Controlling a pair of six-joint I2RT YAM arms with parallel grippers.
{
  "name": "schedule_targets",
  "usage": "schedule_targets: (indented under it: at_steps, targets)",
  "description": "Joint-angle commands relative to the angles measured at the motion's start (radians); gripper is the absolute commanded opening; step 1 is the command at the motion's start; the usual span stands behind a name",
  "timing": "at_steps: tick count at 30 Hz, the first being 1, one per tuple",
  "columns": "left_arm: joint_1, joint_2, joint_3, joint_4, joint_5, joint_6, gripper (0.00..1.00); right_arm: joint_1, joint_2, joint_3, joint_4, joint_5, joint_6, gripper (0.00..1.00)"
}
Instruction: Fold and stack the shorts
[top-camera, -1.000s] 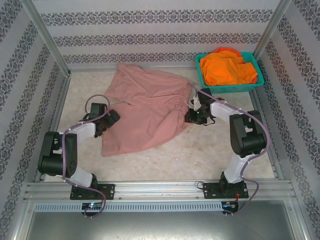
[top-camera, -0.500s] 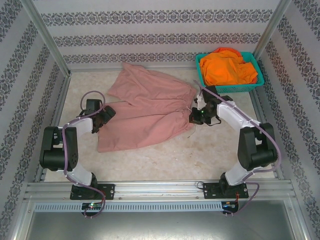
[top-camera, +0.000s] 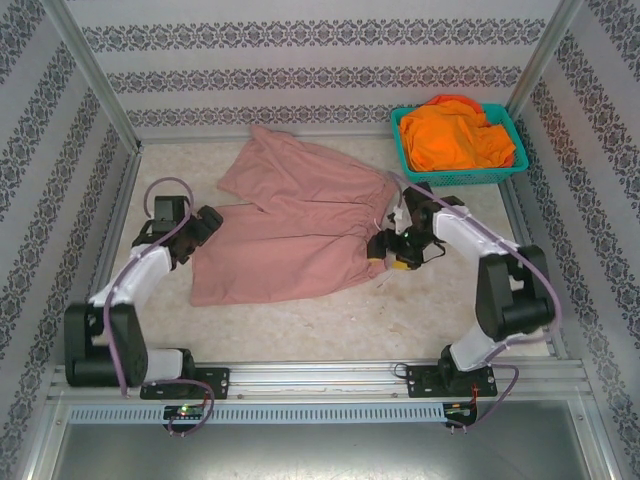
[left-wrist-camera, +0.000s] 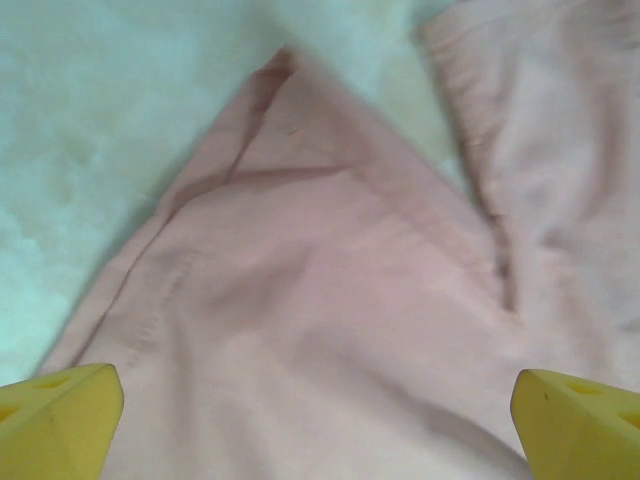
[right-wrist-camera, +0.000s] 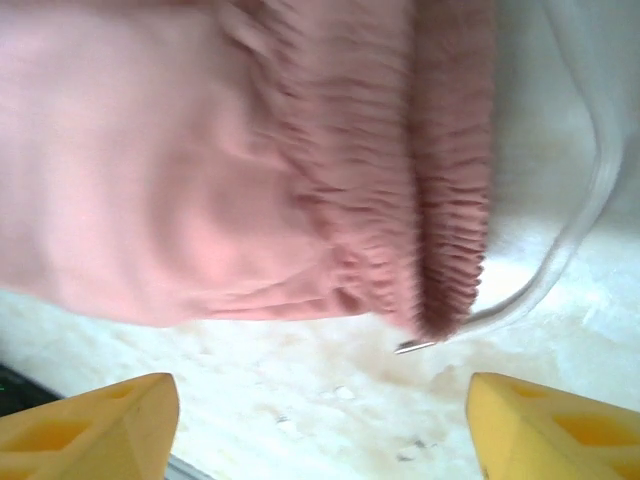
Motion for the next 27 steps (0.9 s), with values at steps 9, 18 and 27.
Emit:
schedule_targets:
  at_steps: [9,18,27]
  targets:
    - [-0.143,-0.219,-0.213,-0.107,0.057,-0.116,1.0,0.007,0.302,0.491,0.07,-0.012,0.079,0.87]
    - [-0.162,-0.208,-0.358,-0.057,0.009,-0.146,1.0,0.001,0.636,0.778,0.036,0.174,0.051,0.88]
    - [-0.162,-0.313,-0.342,-0.18,-0.06,-0.134,1.0,-0.004,0.838,0.984,-0.034,0.27,0.054,0.9]
